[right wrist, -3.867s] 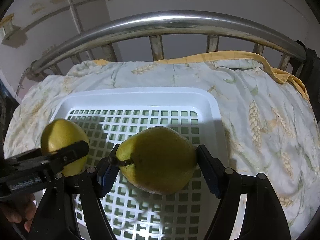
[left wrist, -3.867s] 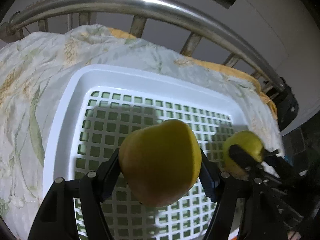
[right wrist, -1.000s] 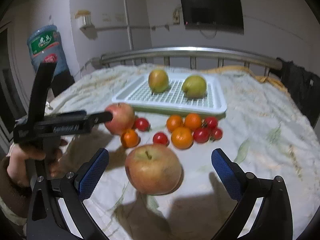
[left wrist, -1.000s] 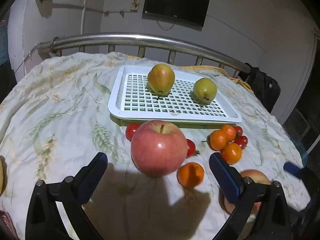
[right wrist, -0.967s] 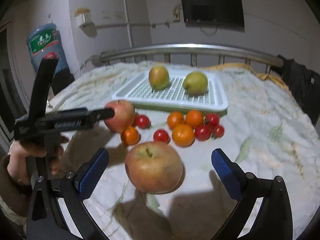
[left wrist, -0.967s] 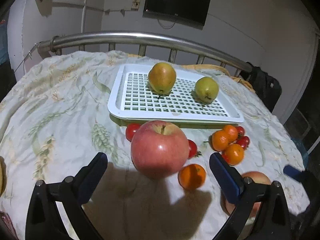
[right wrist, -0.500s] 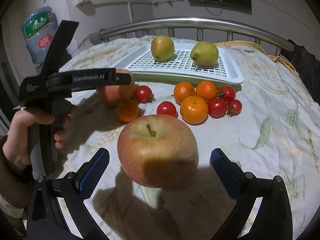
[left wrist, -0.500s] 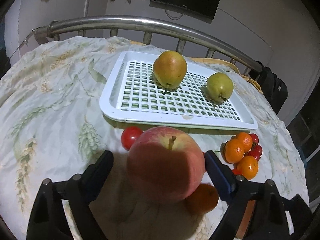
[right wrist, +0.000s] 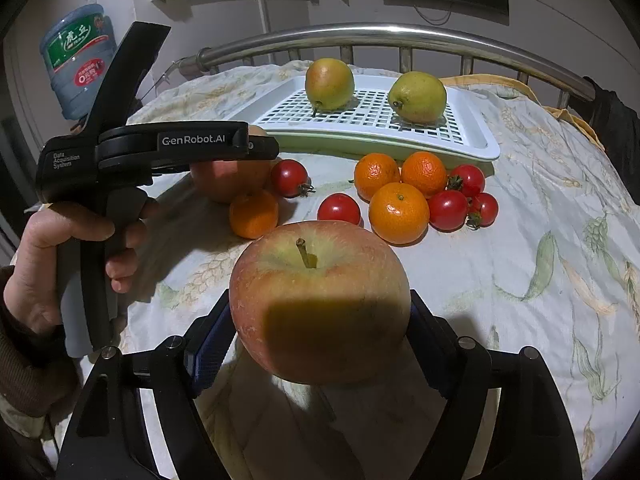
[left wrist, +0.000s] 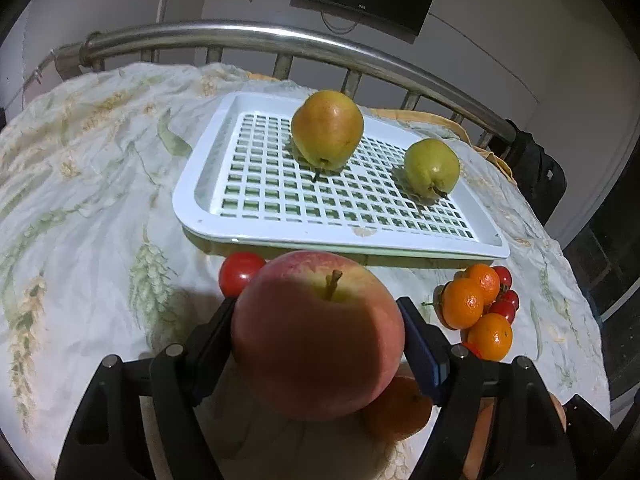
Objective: Organize fruits
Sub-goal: 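Lift both held red apples and carry them over the tray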
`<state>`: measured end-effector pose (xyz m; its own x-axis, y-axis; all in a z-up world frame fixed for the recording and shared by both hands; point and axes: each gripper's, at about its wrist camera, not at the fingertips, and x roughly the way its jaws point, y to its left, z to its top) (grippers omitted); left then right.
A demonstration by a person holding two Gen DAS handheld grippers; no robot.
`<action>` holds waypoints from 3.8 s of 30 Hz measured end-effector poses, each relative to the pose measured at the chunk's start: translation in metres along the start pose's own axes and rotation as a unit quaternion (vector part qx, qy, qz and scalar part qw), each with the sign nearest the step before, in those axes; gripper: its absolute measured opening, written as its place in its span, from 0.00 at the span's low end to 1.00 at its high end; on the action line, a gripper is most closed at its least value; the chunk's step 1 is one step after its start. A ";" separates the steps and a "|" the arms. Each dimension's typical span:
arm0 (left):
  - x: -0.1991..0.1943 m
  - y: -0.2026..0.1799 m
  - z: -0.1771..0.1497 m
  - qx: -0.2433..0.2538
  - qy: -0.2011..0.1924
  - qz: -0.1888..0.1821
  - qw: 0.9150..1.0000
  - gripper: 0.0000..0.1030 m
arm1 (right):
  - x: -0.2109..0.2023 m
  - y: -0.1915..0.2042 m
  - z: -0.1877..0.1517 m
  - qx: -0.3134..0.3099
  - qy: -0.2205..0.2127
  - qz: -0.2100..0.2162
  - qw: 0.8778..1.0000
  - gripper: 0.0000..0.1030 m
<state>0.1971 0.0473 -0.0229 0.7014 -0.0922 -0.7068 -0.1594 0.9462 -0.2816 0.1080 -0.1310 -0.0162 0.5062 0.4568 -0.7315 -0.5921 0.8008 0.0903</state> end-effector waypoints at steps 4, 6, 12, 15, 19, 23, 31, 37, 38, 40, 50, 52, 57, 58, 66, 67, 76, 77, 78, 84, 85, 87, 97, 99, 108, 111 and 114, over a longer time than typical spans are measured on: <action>0.008 0.006 -0.004 -0.021 0.016 -0.015 1.000 0.76 | 0.000 0.000 0.000 0.002 -0.001 0.000 1.000 0.77; 0.006 0.005 -0.005 -0.021 0.016 -0.011 1.000 0.76 | -0.001 0.000 -0.001 0.003 -0.003 0.000 1.000 0.77; -0.004 0.000 -0.011 -0.008 0.007 -0.001 1.000 0.76 | -0.002 -0.003 -0.001 0.011 -0.007 0.005 1.000 0.77; -0.012 0.000 -0.014 -0.007 0.003 -0.010 1.000 0.76 | -0.003 -0.004 -0.002 0.014 -0.009 0.007 1.000 0.77; -0.026 -0.002 -0.016 -0.004 -0.010 -0.017 1.000 0.76 | -0.005 -0.005 -0.003 0.020 -0.013 0.013 1.000 0.77; -0.047 -0.007 -0.016 0.003 -0.036 -0.020 0.999 0.76 | -0.010 -0.005 -0.005 0.022 -0.026 0.015 0.999 0.77; -0.076 -0.022 -0.022 0.024 -0.064 -0.033 0.997 0.76 | -0.018 -0.004 -0.006 0.018 -0.043 0.009 0.999 0.77; -0.090 -0.032 -0.024 0.037 -0.077 -0.043 0.995 0.76 | -0.031 -0.009 -0.002 0.024 -0.060 0.004 0.998 0.77; -0.091 -0.034 -0.024 0.039 -0.078 -0.044 0.995 0.76 | -0.034 -0.009 -0.001 0.024 -0.063 0.003 0.998 0.77; -0.093 -0.036 -0.025 0.041 -0.080 -0.047 0.995 0.76 | -0.039 -0.011 0.002 0.025 -0.071 0.001 0.997 0.77; -0.101 -0.044 -0.023 0.048 -0.090 -0.052 0.993 0.76 | -0.061 -0.023 0.019 0.028 -0.097 -0.012 0.995 0.77; -0.103 -0.046 -0.021 0.050 -0.092 -0.054 0.993 0.76 | -0.064 -0.027 0.022 0.032 -0.101 -0.014 0.994 0.77; -0.102 -0.050 -0.018 0.053 -0.094 -0.055 0.993 0.76 | -0.069 -0.031 0.031 0.030 -0.111 -0.020 0.993 0.77; -0.101 -0.050 -0.017 0.053 -0.094 -0.054 0.993 0.76 | -0.070 -0.032 0.033 0.029 -0.112 -0.020 0.993 0.77; -0.094 -0.053 -0.013 0.057 -0.088 -0.052 0.993 0.76 | -0.068 -0.035 0.044 0.029 -0.117 -0.016 0.993 0.77; -0.093 -0.053 -0.012 0.058 -0.087 -0.051 0.993 0.76 | -0.067 -0.036 0.045 0.030 -0.117 -0.016 0.993 0.77; -0.084 -0.050 0.004 0.059 -0.087 -0.046 0.993 0.76 | -0.058 -0.040 0.061 0.029 -0.114 -0.011 0.993 0.77; -0.083 -0.049 0.006 0.058 -0.087 -0.044 0.994 0.76 | -0.056 -0.041 0.064 0.030 -0.113 -0.010 0.993 0.77; -0.081 -0.046 0.009 0.056 -0.088 -0.040 0.994 0.76 | -0.055 -0.042 0.067 0.031 -0.113 -0.009 0.993 0.77; -0.071 -0.030 0.025 0.040 -0.086 -0.018 0.995 0.76 | -0.045 -0.048 0.088 0.029 -0.107 -0.009 0.994 0.77; -0.069 -0.028 0.028 0.038 -0.086 -0.015 0.995 0.76 | -0.043 -0.049 0.092 0.028 -0.107 -0.009 0.994 0.77; -0.065 -0.024 0.035 0.033 -0.085 -0.009 0.996 0.76 | -0.040 -0.052 0.101 0.027 -0.108 -0.010 0.994 0.77; -0.034 0.004 0.093 -0.001 -0.070 0.014 0.997 0.76 | -0.013 -0.072 0.164 0.036 -0.103 -0.012 0.994 0.77; -0.026 0.007 0.109 -0.003 -0.065 0.019 0.998 0.76 | -0.002 -0.078 0.180 0.043 -0.097 -0.012 0.994 0.77; 0.039 0.020 0.167 -0.020 -0.005 0.026 0.999 0.76 | 0.066 -0.100 0.239 0.071 -0.039 -0.024 0.996 0.77; 0.062 0.028 0.179 -0.041 0.017 0.014 0.999 0.76 | 0.091 -0.102 0.252 0.071 -0.016 -0.032 0.997 0.77; 0.083 0.032 0.188 -0.044 0.031 0.028 0.998 0.76 | 0.114 -0.105 0.264 0.080 0.008 -0.037 0.996 0.77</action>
<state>0.3809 0.1285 0.0318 0.6451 -0.0620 -0.7616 -0.2594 0.9198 -0.2946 0.3931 -0.0605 0.0692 0.5344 0.3895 -0.7501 -0.4455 0.8840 0.1416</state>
